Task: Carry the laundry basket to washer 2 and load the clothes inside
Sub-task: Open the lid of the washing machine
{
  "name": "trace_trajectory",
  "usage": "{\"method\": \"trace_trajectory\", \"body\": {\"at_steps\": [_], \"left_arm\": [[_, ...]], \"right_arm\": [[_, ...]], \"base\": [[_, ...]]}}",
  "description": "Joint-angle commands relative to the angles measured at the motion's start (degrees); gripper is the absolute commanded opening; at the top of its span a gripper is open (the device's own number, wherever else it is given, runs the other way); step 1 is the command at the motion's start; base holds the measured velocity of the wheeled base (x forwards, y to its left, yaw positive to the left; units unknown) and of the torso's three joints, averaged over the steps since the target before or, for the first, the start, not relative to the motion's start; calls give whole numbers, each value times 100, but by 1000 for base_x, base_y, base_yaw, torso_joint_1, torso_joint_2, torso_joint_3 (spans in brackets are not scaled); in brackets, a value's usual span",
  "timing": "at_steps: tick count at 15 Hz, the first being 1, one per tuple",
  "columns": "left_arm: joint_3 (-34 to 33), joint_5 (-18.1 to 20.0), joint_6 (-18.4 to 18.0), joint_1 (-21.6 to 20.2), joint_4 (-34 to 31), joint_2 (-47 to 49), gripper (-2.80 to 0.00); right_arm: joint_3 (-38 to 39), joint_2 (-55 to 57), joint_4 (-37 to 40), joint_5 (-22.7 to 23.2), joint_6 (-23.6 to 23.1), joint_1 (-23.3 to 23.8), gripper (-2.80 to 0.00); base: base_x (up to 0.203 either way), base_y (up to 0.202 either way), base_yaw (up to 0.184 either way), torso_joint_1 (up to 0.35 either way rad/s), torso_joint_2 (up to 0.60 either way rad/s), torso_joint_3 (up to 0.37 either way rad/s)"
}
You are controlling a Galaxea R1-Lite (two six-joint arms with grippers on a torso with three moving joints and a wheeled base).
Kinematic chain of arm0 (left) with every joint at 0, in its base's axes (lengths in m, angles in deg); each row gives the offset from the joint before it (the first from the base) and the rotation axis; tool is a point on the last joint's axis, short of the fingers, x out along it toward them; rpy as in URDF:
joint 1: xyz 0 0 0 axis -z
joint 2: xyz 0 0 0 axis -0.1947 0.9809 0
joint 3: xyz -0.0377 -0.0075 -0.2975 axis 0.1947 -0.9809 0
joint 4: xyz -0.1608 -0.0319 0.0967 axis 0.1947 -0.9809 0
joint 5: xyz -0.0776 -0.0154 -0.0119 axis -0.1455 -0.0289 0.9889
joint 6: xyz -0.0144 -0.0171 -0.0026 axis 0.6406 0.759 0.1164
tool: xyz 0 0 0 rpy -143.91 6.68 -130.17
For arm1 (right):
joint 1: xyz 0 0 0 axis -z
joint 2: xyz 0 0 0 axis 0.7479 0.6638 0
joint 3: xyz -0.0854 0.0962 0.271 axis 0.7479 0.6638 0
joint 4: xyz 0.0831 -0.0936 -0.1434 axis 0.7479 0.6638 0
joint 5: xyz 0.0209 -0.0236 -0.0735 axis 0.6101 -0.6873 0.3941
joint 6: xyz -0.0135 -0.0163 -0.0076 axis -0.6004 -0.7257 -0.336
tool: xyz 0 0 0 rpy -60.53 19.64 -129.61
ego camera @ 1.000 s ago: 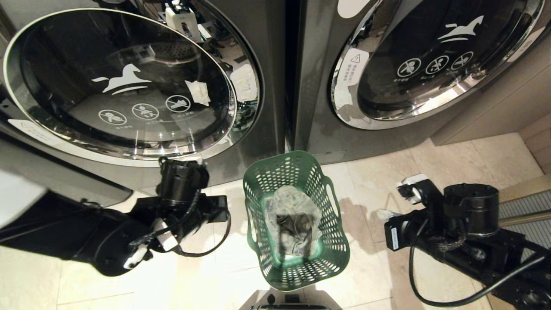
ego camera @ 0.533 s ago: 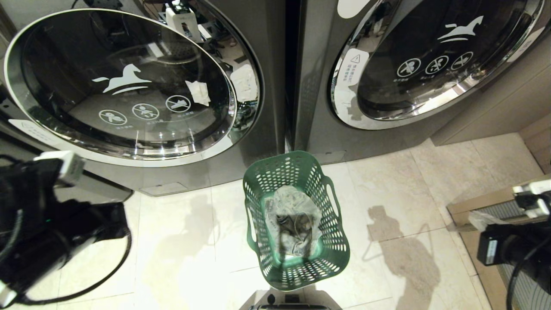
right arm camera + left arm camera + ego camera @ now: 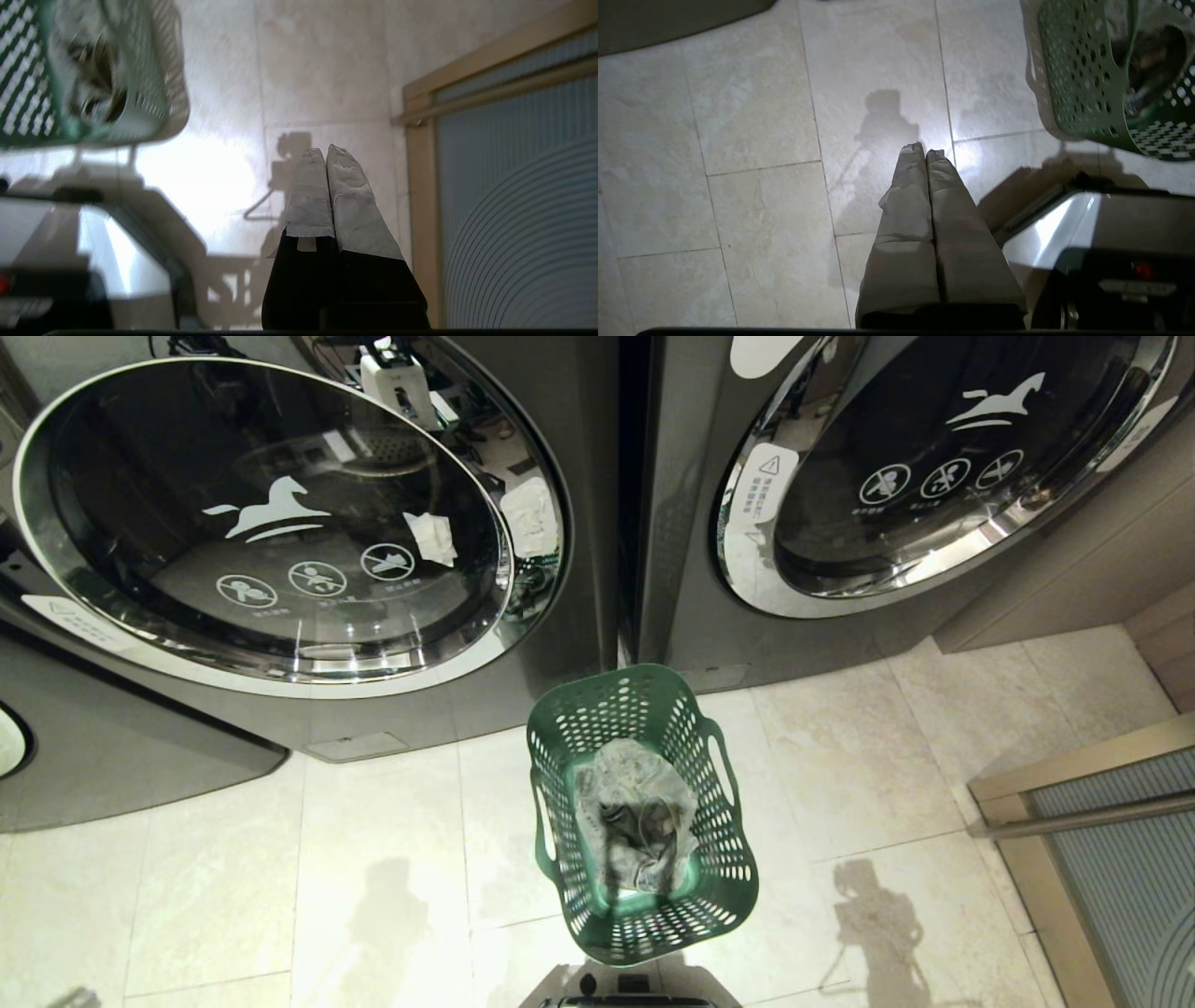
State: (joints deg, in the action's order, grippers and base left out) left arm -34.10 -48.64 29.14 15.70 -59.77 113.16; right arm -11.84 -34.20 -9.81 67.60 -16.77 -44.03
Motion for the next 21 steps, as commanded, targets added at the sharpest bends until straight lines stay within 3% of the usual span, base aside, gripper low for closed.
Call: {"method": "trace_trajectory", "body": {"at_steps": [1, 2, 5, 7, 11, 17, 19, 21], "left_arm": [[-123, 536, -21, -137, -1638, -1596, -280], [-133, 734, -32, -230, -1960, -1914, -280], [-171, 1052, -49, -332, -2138, -2976, -280], [-205, 1144, -54, -383, -2147, -3054, -280], [-206, 1157, -103, -385, -2148, -3053, -280], [-233, 999, -64, -385, -2104, -3053, -280], [-233, 998, 102, -385, -2095, -3053, -280], [-224, 1052, 77, -385, -2104, -3053, -280]], "right_arm": [[-12, -1456, 2056, 306, -18, 47, -280], [0, -1469, 2529, 499, 8, 14, -280], [5, -1963, 2613, 579, -1, -418, -280], [0, -2579, 2623, 559, 48, -473, -280], [-10, -3042, 2636, 482, 361, -490, -280], [86, -3042, 2398, 484, 309, -484, -280], [86, -3034, 2398, 482, 359, -490, -280], [90, -3042, 2390, 514, 156, -488, -280]], "base": [[0, 0, 0, 0, 0, 0], [0, 0, 0, 0, 0, 0], [0, 0, 0, 0, 0, 0], [0, 0, 0, 0, 0, 0], [0, 0, 0, 0, 0, 0], [0, 0, 0, 0, 0, 0], [0, 0, 0, 0, 0, 0], [0, 0, 0, 0, 0, 0]]}}
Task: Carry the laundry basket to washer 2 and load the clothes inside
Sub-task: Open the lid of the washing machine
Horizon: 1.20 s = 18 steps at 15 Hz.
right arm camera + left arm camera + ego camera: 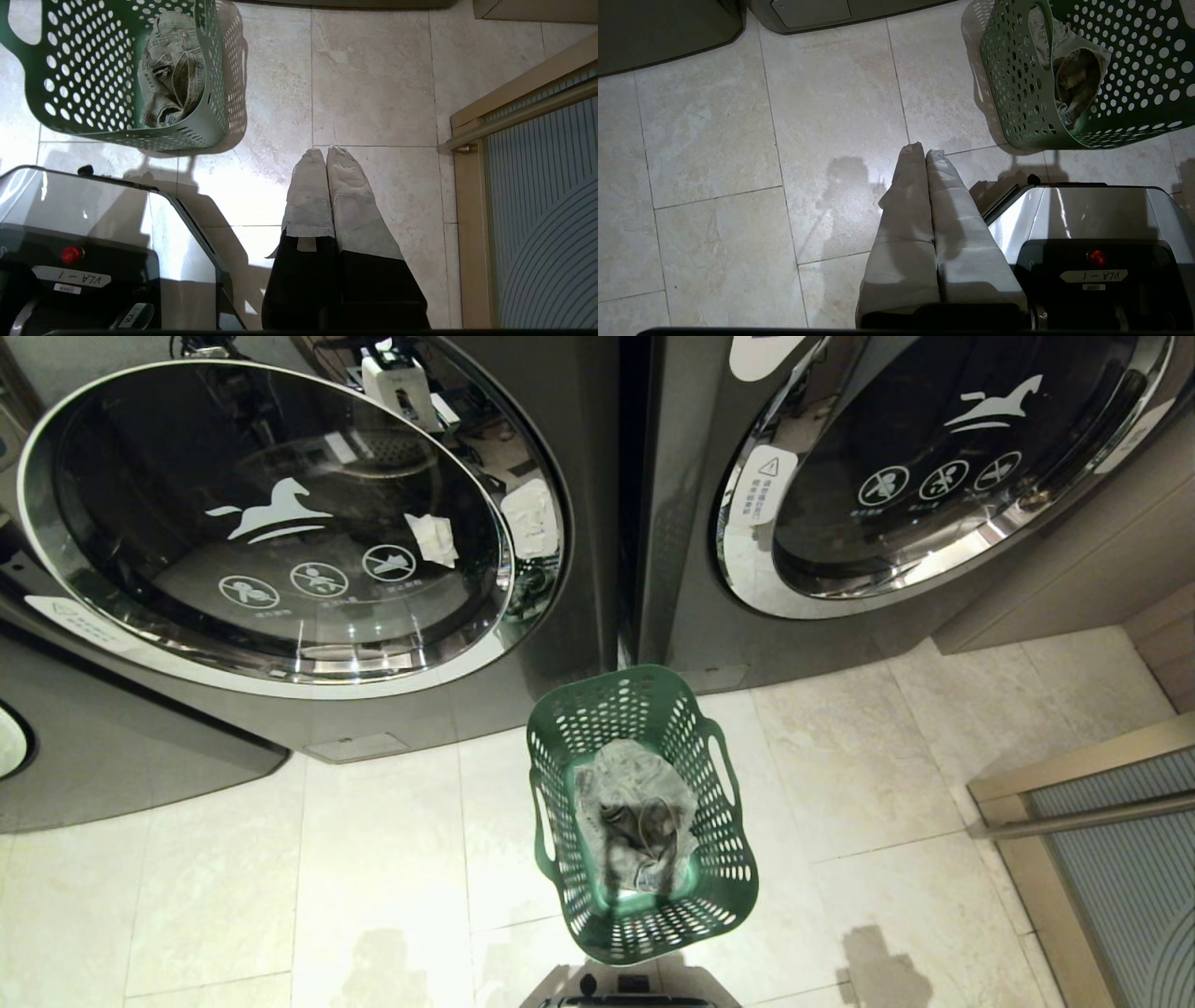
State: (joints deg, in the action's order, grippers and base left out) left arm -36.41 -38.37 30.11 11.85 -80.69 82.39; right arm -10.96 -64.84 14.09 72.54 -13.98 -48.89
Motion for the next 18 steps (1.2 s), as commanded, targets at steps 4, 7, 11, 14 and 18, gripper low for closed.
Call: {"method": "trace_trajectory", "body": {"at_steps": [4, 7, 11, 14, 18], "left_arm": [[-1, -45, 7, -1, -3, 24, -280], [-1, -43, 29, -1, -3, 24, -280], [-1, -36, 6, -1, -3, 24, -280], [-1, -45, 15, -1, -3, 24, -280], [-1, -45, 29, -1, -3, 24, -280]], "right_arm": [[8, 31, -1, -12, -217, 5, -280], [43, 30, -120, -6, -233, -4, -280], [51, 30, -124, 6, -269, 4, -280], [52, 22, -124, -12, -244, -4, -280], [52, 30, -126, -3, -253, -4, -280]], "base": [[0, 0, 0, 0, 0, 0], [0, 0, 0, 0, 0, 0], [0, 0, 0, 2, 1, 100], [0, 0, 0, 1, 2, 190], [0, 0, 0, 2, 5, 200]]}}
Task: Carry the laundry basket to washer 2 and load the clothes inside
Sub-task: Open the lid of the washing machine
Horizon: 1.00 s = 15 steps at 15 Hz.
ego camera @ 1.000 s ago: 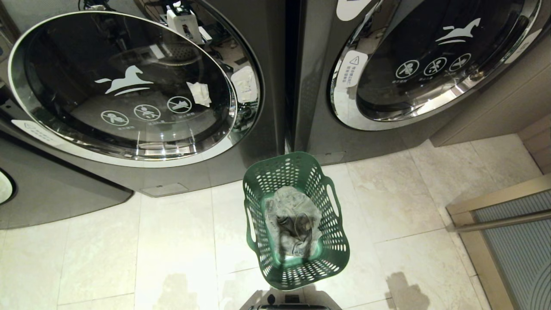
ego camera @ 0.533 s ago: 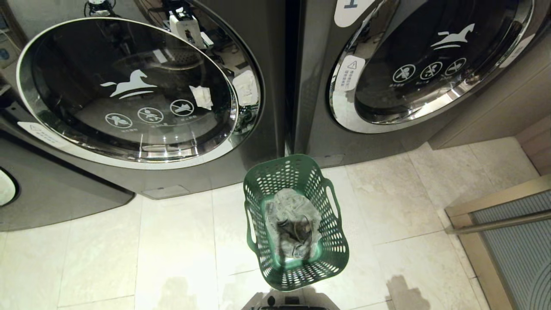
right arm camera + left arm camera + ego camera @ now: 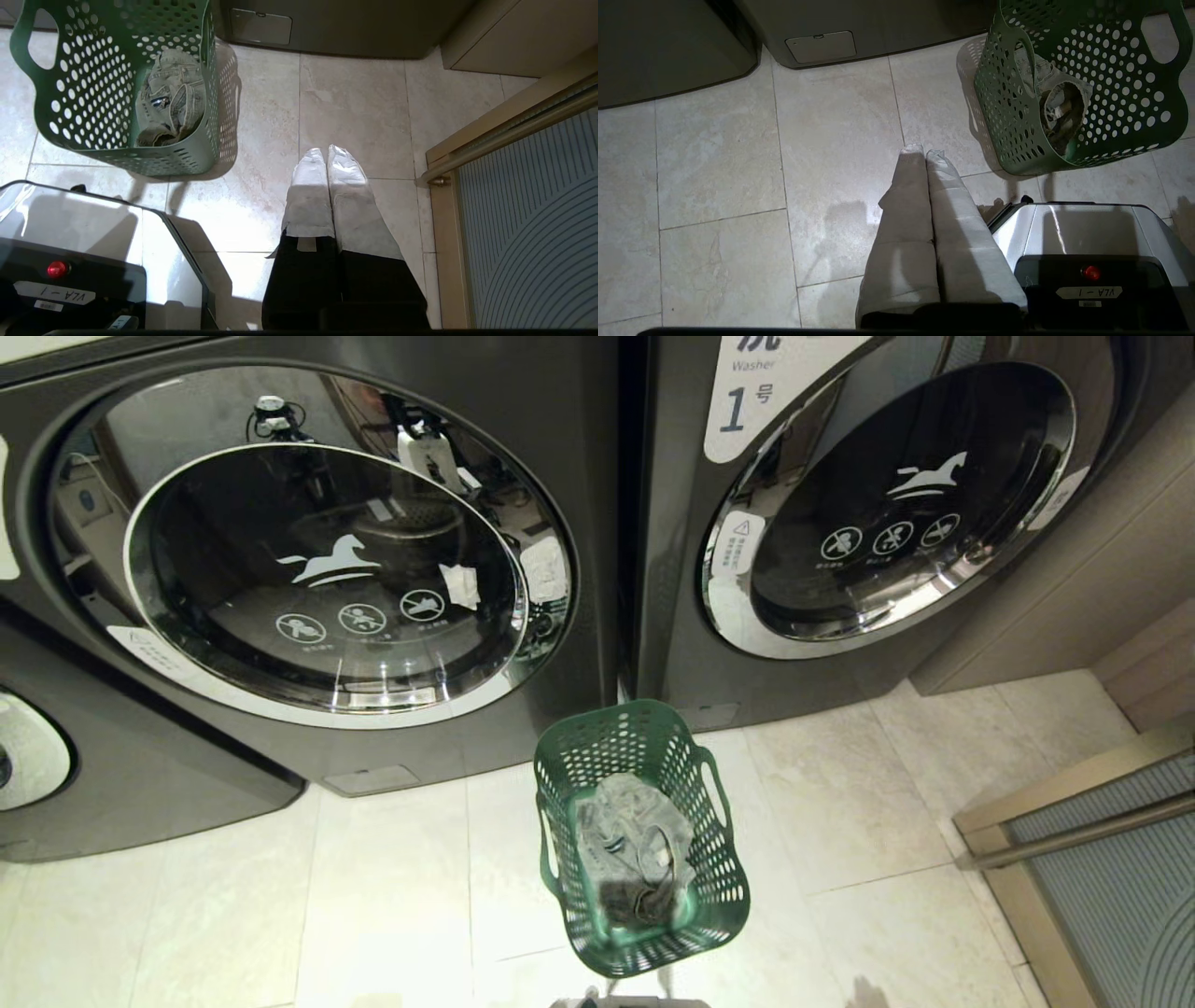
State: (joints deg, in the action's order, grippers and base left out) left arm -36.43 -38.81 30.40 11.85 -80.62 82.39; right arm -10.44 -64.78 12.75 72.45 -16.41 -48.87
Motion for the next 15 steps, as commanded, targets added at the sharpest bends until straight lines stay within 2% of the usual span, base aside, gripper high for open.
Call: {"method": "trace_trajectory", "body": {"at_steps": [1, 15], "left_arm": [[1, 3, -15, -1, -9, 24, -280], [1, -2, -15, -1, -9, 24, -280]], "right_arm": [[-1, 16, 7, 5, -10, 2, -280], [-1, 16, 10, 5, -10, -6, -280]], "base": [[0, 0, 0, 5, -1, 209], [0, 0, 0, 3, 3, 205]]}}
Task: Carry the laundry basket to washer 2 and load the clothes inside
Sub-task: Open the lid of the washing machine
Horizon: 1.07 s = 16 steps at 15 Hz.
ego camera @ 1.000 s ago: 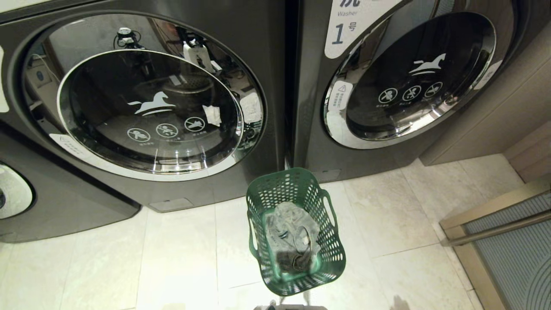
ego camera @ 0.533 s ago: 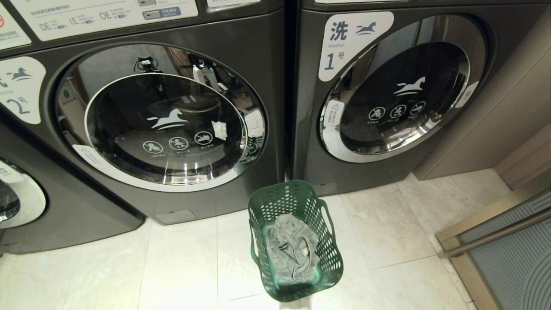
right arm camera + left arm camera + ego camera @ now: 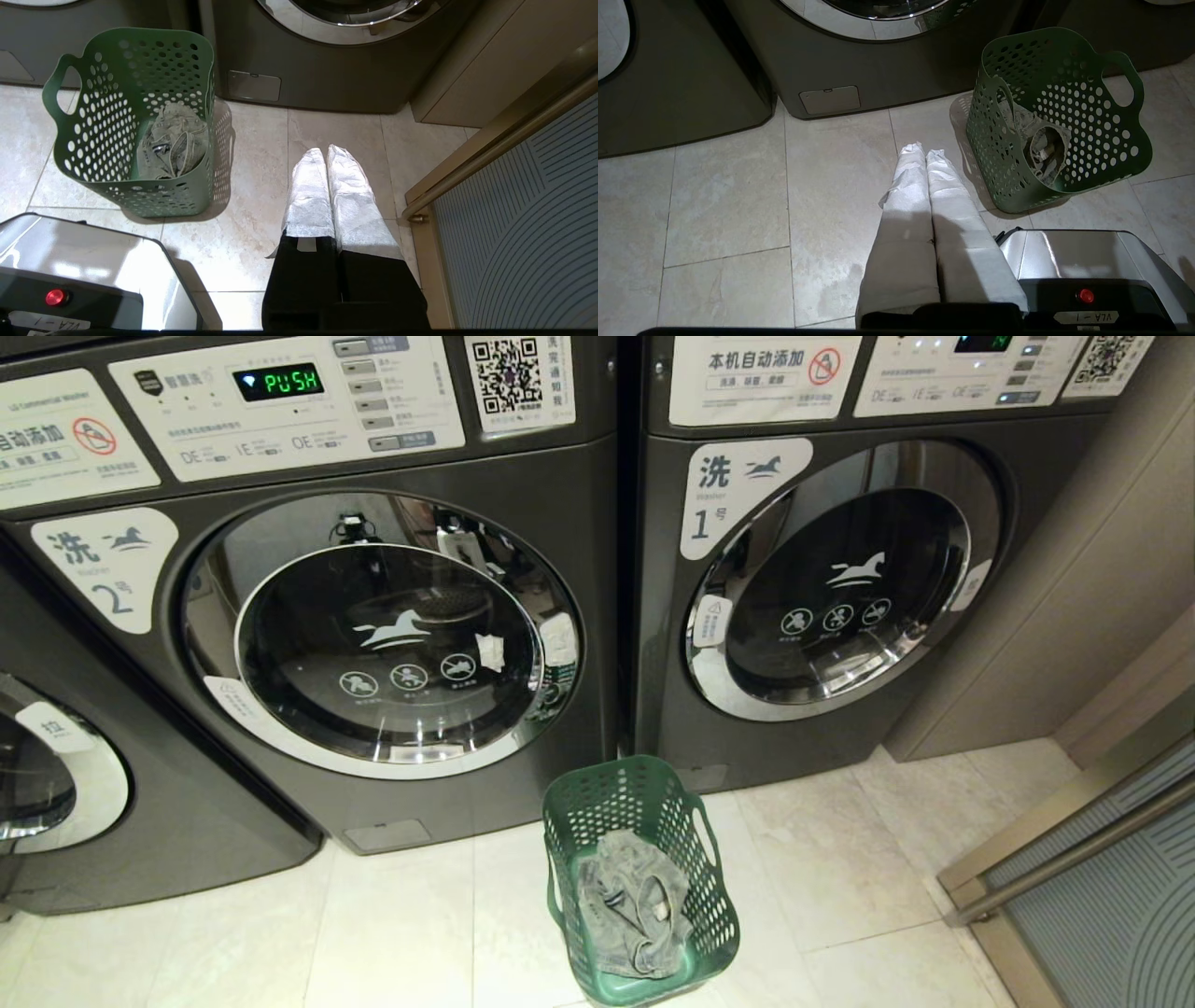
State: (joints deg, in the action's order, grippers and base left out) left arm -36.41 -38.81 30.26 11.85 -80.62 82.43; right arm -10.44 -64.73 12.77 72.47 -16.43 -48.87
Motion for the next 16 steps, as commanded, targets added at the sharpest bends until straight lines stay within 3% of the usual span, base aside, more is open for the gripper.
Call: {"method": "trace_trajectory", "body": {"at_steps": [1, 16], "left_arm": [[-1, -2, 0, -1, -9, 21, -280], [-1, -2, 17, -1, -9, 21, -280]], "right_arm": [[-1, 14, 5, 4, -7, -1, -280], [-1, 20, 0, 13, -16, -3, -280]], "base": [[0, 0, 0, 2, 2, 198], [0, 0, 0, 4, 2, 197]]}}
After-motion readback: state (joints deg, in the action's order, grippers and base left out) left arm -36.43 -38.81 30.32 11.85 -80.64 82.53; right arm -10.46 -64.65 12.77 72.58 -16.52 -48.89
